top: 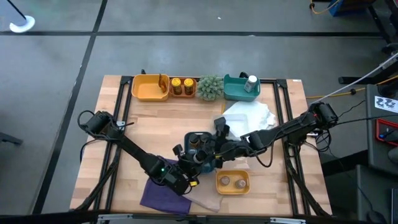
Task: Sort spices by type
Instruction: Put the black seasoning bottle into the blue bin
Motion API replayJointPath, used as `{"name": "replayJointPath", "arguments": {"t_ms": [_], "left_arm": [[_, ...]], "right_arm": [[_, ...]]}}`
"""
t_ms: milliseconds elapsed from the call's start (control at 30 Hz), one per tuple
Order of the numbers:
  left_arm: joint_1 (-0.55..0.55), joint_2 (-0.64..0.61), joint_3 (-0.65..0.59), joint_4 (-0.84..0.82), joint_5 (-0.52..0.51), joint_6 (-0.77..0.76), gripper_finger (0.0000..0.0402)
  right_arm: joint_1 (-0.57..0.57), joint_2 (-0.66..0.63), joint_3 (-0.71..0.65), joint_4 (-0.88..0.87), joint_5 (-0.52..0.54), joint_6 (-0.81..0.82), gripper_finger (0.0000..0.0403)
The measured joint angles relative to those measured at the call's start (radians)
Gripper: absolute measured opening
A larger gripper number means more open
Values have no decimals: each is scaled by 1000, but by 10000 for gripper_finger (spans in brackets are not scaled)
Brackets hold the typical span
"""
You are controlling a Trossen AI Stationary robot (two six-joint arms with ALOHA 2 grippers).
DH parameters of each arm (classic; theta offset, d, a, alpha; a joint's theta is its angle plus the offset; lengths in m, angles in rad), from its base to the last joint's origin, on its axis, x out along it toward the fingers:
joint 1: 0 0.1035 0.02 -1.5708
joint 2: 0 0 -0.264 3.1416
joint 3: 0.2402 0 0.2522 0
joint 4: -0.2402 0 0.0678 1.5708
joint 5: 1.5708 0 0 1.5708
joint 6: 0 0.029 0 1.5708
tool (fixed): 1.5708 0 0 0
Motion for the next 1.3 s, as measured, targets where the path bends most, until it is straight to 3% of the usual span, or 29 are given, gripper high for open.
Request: {"name": "replayJointPath", "arguments": {"t_ms": [167,400,800,1133,1300], "left_arm": [[-2,0,0,0,2,-1,171],[-4,0,0,1,4,-1,171],[-2,0,-2,-8,33,5,172],[21,1,-1,-6,99,6,221],[26,1,0,-4,93,6,225]], "right_arm": [[0,0,0,-46,-2,35,241],[-2,1,-1,3,-119,49,241],[-2,40,-2,52,-152,49,241],[-1,59,1,70,-159,54,241],[0,60,1,59,-168,54,241]]}}
